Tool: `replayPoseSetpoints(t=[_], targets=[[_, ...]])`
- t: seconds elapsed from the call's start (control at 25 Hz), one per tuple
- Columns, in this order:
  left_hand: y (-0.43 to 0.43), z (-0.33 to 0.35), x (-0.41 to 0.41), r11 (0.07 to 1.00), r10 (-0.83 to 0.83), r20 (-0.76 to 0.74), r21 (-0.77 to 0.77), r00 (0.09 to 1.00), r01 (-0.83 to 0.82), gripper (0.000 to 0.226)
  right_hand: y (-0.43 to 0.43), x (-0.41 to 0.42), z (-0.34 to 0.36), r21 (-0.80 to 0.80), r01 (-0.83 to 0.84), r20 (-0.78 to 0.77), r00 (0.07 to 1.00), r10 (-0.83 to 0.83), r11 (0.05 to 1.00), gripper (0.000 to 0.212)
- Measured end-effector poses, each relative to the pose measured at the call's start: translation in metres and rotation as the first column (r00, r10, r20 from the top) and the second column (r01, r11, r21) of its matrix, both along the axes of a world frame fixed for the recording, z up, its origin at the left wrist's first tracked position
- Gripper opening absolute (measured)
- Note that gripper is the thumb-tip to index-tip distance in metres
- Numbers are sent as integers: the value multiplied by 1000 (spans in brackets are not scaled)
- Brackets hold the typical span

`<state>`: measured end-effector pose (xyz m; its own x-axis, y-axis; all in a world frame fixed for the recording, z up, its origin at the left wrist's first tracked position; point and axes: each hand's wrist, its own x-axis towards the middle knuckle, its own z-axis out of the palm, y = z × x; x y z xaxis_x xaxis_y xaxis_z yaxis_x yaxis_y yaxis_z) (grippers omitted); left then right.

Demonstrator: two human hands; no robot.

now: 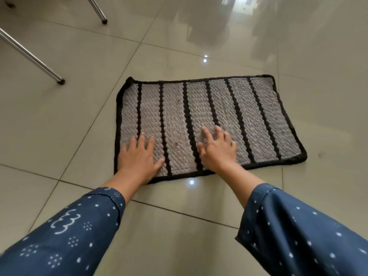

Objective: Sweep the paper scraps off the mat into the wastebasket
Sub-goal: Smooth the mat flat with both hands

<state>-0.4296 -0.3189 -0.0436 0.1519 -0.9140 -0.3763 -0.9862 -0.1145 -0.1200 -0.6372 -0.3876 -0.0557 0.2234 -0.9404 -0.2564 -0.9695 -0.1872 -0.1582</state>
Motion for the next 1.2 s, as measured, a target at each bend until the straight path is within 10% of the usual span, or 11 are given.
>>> replayPoseSetpoints(t=[0.32,1.2], targets=[[9,-12,7,983,146,-219,-76,965,-166,72,55,10,1,-45,-183,-5,983,183,982,59],[41,-6,29,993,114,-208,50,971,-106,101,99,-9,4,129,-126,-116,983,141,984,70]])
